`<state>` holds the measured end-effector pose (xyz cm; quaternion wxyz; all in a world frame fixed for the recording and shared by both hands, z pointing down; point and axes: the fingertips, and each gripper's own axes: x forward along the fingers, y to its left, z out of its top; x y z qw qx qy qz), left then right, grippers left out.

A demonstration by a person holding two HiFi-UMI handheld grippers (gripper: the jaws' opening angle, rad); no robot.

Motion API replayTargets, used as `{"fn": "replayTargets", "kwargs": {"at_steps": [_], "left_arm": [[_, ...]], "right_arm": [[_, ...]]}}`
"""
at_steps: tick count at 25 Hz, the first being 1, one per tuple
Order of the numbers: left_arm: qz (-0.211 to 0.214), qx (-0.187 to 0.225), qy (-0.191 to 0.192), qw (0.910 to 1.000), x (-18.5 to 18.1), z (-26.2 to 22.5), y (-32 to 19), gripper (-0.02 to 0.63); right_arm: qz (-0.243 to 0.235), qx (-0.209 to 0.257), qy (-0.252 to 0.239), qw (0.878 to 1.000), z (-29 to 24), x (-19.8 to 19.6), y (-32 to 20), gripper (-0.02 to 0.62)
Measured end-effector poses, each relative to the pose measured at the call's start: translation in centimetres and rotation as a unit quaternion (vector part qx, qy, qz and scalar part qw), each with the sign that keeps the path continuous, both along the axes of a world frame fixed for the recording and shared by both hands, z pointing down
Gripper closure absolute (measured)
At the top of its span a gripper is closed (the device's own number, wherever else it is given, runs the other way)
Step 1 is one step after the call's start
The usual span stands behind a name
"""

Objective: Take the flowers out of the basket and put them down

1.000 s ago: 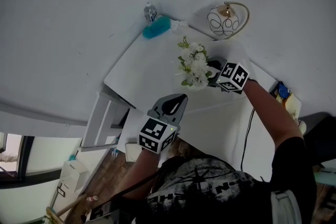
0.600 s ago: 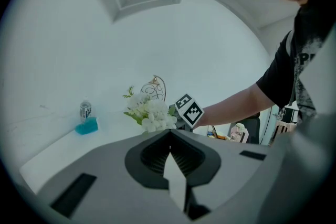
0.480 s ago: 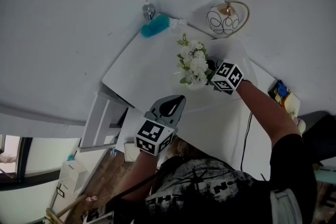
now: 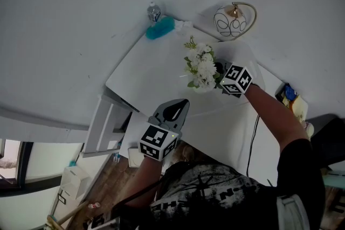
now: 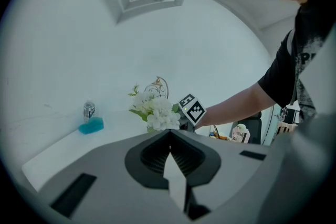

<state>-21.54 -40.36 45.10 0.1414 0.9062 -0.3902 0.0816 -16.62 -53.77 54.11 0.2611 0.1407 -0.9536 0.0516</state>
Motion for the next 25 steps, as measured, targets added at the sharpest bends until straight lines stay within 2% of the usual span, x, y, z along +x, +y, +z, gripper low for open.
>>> {"fn": "replayTargets", "kwargs": {"at_steps": [8,18,25], "left_arm": [[0.019,0.011,0.003,0.9998,0.5,-0.6,0.2,0.595],[0.042,0.036,0.003,0.9984,1.9,-2.4,0.4,0.595],[0.060,0.051,0.001,0.9969,3.3,-3.8,0.8,0.595]], "right_arm": [[0.030,-0.006,-0.014,0.999,-3.2,0.8,-0.3,0.305],[0.083,0.039,-0.027,0.995,-10.0,2.2,0.2,0.304],[0.115,0.053,-0.044,0.991,-14.9,3.9,1.8,0.304]]}}
